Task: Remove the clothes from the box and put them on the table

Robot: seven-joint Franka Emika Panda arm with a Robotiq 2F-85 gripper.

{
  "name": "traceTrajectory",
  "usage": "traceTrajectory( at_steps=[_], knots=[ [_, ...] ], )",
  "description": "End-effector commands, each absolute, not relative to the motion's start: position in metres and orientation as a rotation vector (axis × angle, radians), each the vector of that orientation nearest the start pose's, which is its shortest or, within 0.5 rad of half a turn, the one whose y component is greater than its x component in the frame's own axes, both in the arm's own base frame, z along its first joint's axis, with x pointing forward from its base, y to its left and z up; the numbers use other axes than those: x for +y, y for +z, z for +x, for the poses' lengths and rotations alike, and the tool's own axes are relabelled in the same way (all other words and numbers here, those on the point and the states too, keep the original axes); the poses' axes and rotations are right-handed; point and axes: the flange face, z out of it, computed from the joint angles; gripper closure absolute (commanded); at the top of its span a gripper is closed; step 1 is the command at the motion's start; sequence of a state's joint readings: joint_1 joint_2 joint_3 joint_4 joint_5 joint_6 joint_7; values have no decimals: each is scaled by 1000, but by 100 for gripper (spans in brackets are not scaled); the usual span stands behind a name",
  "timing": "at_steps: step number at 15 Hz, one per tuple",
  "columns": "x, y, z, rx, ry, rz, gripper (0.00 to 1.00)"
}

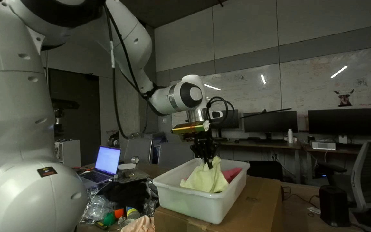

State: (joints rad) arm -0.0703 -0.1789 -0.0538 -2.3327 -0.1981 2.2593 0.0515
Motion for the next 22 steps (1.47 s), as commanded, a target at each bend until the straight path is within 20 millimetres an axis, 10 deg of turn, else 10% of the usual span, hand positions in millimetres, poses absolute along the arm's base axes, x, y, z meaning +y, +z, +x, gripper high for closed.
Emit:
traceTrajectory(
  at_steps=[1,12,17,22],
  knots=[
    [-53,464,460,47,-325,-3322,91],
    [-10,572,408,-84,-756,-3277,92],
    [19,570,409,-197,-752,-3292,91],
    [111,552,405,-546,-710,-3314,91]
  ],
)
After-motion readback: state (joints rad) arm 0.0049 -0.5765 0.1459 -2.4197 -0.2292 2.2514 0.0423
